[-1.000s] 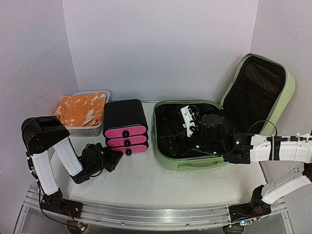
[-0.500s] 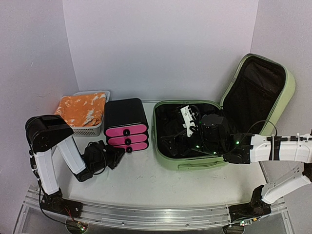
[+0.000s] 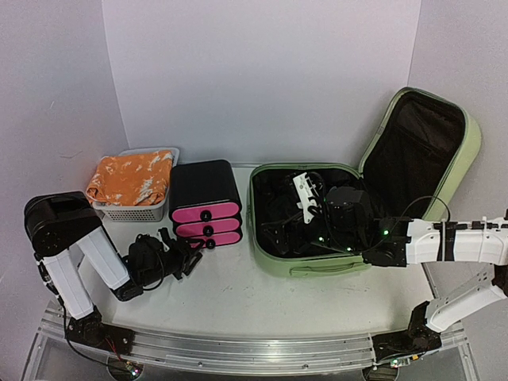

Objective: Open, take out, and arrange the luggage
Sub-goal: Open the drawer of the storage box.

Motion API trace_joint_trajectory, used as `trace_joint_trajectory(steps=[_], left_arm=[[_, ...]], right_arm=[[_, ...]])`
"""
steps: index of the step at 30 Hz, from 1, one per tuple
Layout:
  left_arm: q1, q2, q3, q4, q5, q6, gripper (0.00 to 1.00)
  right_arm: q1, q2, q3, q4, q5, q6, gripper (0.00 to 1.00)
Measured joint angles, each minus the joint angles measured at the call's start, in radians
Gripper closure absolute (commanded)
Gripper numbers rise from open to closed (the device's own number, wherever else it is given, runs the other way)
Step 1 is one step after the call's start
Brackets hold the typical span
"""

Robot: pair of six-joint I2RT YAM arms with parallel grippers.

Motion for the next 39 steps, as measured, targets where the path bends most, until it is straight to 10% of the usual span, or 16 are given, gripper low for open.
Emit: trace_joint_trajectory(steps=[39], left_arm=[[-0.055,-0.008,0.084,0.0,-0.103,-0.09,0.46]], right_arm=[[0.0,0.006,0.0,0.0,-0.012,0.003,0.11]])
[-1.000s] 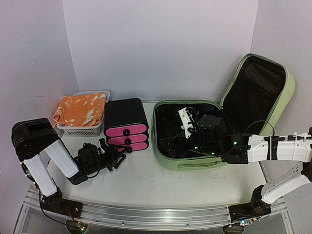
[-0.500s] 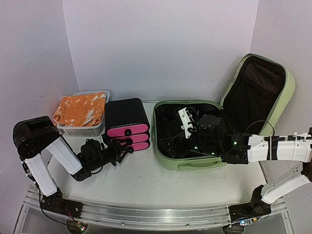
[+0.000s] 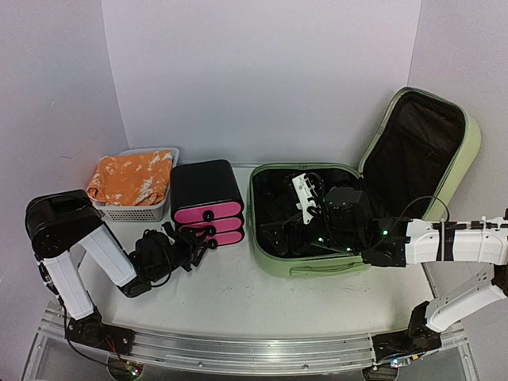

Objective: Open, take out, and arrange the luggage
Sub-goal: Open the drawer of the storage box.

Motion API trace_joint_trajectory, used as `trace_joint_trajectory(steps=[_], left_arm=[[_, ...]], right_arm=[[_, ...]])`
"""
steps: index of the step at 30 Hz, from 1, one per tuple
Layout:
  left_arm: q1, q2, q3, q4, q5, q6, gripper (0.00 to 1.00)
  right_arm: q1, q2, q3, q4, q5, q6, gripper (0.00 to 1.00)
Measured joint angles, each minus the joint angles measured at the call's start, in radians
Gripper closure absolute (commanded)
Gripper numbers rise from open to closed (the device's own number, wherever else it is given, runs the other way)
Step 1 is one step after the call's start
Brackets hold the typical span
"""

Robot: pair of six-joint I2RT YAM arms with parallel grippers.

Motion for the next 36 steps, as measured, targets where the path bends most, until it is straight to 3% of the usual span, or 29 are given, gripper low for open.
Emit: trace_joint_trajectory(steps=[9,24,36], left_arm=[[-0.117,0.0,0.0,0.0,-0.158,-0.095,0.43],[-0.12,0.045,0.045,0.037,-0.281,-0.134,0.46],[-0.12,0.087,0.084,0.052,-0.312,-0.159,0.69]], right_arm=[[0.0,0.0,0.0,0.0,0.001,-0.001,0.11],[0.0,-0.026,-0.014,-0.001,0.011,-0.007,0.11],[0.0,-0.051,-0.027,-0.006,0.019,-0.014,0.09]])
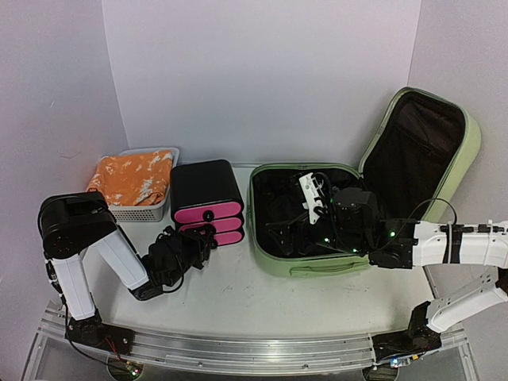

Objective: Open, take out, and arrange the luggage
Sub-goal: Open the drawer of the storage box.

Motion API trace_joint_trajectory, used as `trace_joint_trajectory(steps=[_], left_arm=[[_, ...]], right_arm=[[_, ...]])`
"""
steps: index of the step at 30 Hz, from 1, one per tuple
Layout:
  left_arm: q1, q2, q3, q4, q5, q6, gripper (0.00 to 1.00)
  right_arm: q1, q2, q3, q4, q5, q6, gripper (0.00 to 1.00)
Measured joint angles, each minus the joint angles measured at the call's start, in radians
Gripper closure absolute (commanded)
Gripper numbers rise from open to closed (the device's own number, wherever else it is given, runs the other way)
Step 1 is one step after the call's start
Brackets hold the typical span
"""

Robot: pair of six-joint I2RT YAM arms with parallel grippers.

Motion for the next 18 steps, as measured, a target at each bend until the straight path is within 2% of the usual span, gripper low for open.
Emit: trace_joint_trajectory(steps=[6,18], left_arm=[[-0.001,0.007,0.0,0.008,-0.008,-0.003,0.76],[-0.012,0.003,-0.006,0.008,-0.013,0.005,0.76]], right_arm=[[-0.002,-0.008,-0.001,-0.002,0.003,0.0,0.09],[-0.002,-0.01,-0.005,-0.003,0.006,-0.002,0.08]])
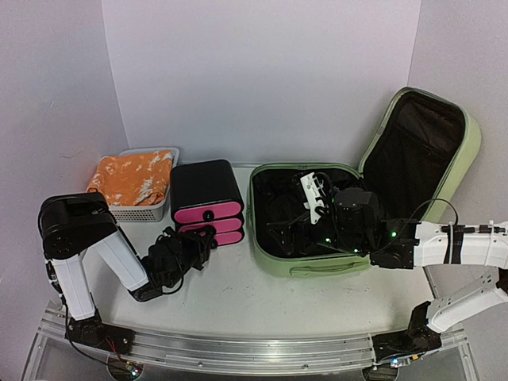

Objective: Open, take out, and arrange the luggage
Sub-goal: Open the drawer of the storage box.

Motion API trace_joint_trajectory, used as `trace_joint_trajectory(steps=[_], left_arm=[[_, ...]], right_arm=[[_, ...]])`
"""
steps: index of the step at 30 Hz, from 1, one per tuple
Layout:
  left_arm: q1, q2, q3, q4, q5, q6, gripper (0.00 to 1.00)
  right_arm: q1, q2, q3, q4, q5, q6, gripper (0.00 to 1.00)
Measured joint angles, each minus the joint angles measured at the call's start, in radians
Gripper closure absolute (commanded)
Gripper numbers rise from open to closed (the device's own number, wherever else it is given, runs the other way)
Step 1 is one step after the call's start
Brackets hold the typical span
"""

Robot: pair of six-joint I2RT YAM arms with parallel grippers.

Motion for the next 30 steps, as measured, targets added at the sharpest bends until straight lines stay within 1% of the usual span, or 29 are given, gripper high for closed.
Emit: trace_joint_trajectory(steps=[5,11,14,16,17,20,21,24,26,30], left_arm=[[-0.051,-0.014,-0.026,0.006,-0.032,-0.001,0.76],[-0.167,-0.025,-0.078,0.038,-0.111,-0.013,0.75],[-0.231,-0.026,-0.094,0.045,-0.161,-0.024,0.71],[-0.271,-0.026,-0.101,0.045,-0.194,-0.035,0.67],[-0.285,-0.026,-0.103,0.045,-0.206,-0.038,0.63],[-0.311,-0.026,-0.107,0.037,-0.231,-0.043,0.4],[-0.312,-0.026,-0.107,0.032,-0.235,-0.037,0.35],[-0.312,-0.042,-0.11,0.025,-0.246,-0.01,0.32],[-0.312,-0.062,-0.116,0.026,-0.252,0.002,0.3],[-0.312,-0.08,-0.138,0.025,-0.255,0.014,0.28]], right_arm=[[0.0,0.0,0.0,0.0,0.004,-0.002,0.08],[0.0,-0.001,0.0,0.0,0.003,-0.002,0.08],[0.0,-0.006,0.0,-0.001,0.003,-0.002,0.07],[0.0,-0.013,0.0,-0.001,0.003,-0.002,0.07],[0.0,-0.017,0.0,-0.001,0.003,-0.002,0.06],[0.0,-0.021,0.0,-0.001,0.007,-0.002,0.05],[0.0,-0.021,0.0,-0.002,0.01,-0.002,0.03],[-0.01,-0.017,0.004,-0.019,0.024,-0.005,0.02],[-0.039,0.007,0.03,-0.054,0.021,-0.01,0.02],[-0.174,0.091,0.113,-0.108,-0.01,-0.028,0.02]])
